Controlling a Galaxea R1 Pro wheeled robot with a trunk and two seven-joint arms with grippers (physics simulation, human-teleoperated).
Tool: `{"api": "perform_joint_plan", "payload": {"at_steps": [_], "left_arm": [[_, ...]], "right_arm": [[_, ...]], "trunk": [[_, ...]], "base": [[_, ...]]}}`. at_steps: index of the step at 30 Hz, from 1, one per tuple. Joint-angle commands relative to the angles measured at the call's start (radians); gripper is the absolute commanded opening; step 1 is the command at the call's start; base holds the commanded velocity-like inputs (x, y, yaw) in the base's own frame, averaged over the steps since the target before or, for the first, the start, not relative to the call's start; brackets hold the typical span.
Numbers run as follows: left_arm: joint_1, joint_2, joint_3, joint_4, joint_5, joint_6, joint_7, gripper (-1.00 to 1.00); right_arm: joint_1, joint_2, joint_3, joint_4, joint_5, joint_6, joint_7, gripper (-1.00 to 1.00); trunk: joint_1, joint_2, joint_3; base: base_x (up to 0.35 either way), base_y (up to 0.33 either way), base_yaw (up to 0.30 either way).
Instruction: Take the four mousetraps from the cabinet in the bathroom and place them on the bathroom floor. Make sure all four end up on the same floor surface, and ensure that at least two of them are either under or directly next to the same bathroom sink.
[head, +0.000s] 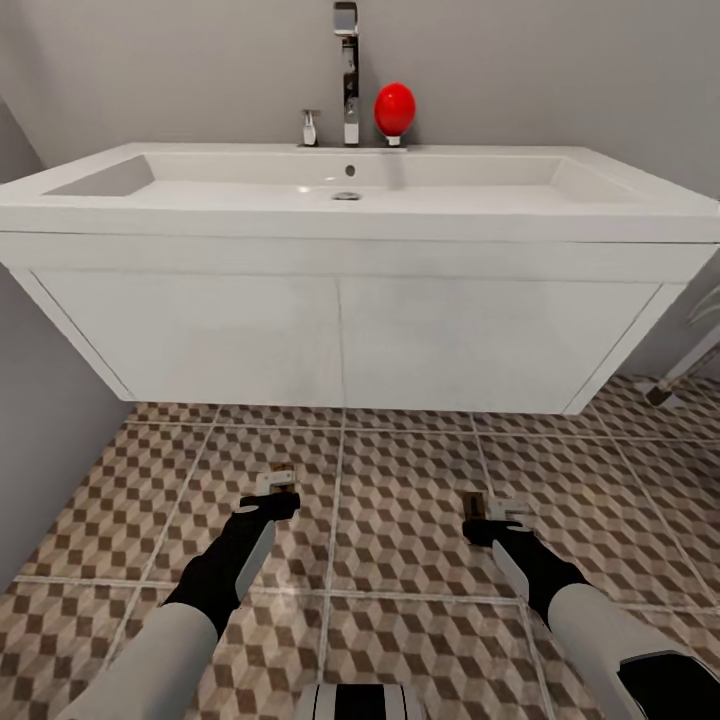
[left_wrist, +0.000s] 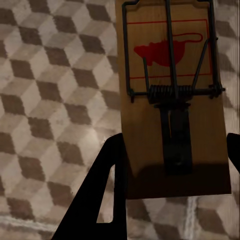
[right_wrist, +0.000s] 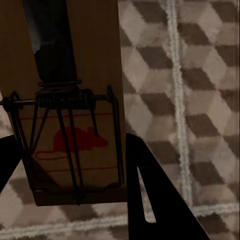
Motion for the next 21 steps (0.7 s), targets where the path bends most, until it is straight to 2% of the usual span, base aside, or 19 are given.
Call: {"api": "perform_joint_plan", "payload": {"at_steps": [1, 4, 13, 21], "left_arm": [[0.0, 0.0, -0.003, -0.002, 0.009, 0.004, 0.011, -1.0], [0.0, 0.001, -0.003, -0.002, 0.009, 0.005, 0.011, -1.0], [0.0, -0.001, -0.003, -0.003, 0.009, 0.0, 0.01, -1.0], [0.0, -0.001, -0.002, -0.005, 0.009, 0.001, 0.018, -1.0]], "right_arm": [[0.0, -0.001, 0.008, -0.003, -0.013, 0.005, -0.007, -1.0], [0.0, -0.001, 0.008, -0.003, -0.013, 0.005, -0.007, -1.0], [0.0, -0.001, 0.01, -0.003, -0.013, 0.005, -0.007, -1.0], [0.0, -0.001, 0.01, -0.003, -0.013, 0.005, -0.007, -1.0]], "trunk": [[0.0, 0.0, -0.001], [0.0, 0.0, -0.001], [0.0, 0.0, -0.001], [0.0, 0.0, -0.001]], "base": [[0.004, -0.233, 0.0], [0.002, -0.145, 0.0], [0.0, -0.018, 0.0], [0.047, -0.146, 0.0]]}}
